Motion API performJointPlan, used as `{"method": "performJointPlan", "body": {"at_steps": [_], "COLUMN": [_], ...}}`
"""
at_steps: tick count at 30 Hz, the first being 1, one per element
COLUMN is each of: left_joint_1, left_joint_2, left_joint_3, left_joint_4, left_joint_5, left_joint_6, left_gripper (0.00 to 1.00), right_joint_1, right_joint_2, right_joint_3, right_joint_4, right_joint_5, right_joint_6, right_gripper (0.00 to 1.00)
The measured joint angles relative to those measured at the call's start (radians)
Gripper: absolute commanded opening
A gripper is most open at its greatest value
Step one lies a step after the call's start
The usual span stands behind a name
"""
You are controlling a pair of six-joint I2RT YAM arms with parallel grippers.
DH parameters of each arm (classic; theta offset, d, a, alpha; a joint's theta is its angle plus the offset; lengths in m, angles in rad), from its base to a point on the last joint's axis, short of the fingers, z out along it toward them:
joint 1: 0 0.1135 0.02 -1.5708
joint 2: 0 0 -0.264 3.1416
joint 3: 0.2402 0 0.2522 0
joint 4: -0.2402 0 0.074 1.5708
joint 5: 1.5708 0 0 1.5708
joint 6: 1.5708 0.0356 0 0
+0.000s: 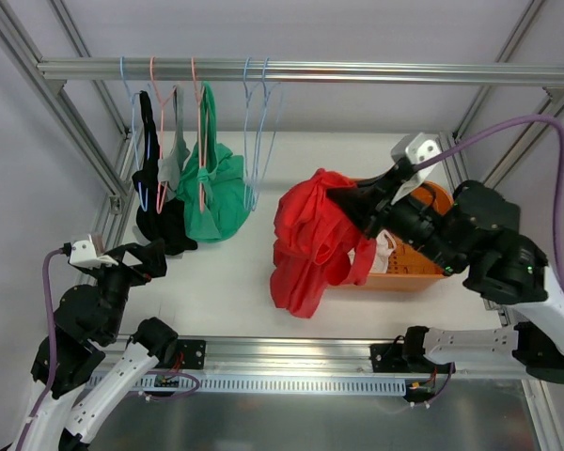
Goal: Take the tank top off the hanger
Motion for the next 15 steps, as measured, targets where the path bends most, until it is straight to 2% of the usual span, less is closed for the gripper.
{"method": "performJointPlan", "body": {"at_steps": [8,11,15], "left_joint_1": [0.000,0.000,0.000], "left_joint_2": [0.001,0.001,0.003], "left_joint_3": [-0.001,-0.001,-0.001], "left_joint_4": [0.000,0.000,0.000], "left_joint_5": [0.001,0.001,0.001], "left_joint_6": [-0.002,-0.002,-0.002], "left_gripper": [0.99,0.99,0.99], "right_joint_1": [-0.026,-0.083,-0.221], "right_joint_2": [0.140,0.189,0.251], "right_joint_3": [0.360,0.436,0.496], "right_joint_4": [-0.101,-0.116,-0.139], "right_joint_5": [0.193,0.243,0.274], "right_joint_6": [-0.149,-0.191,-0.218], "right_gripper": [0.00,0.00,0.00]}}
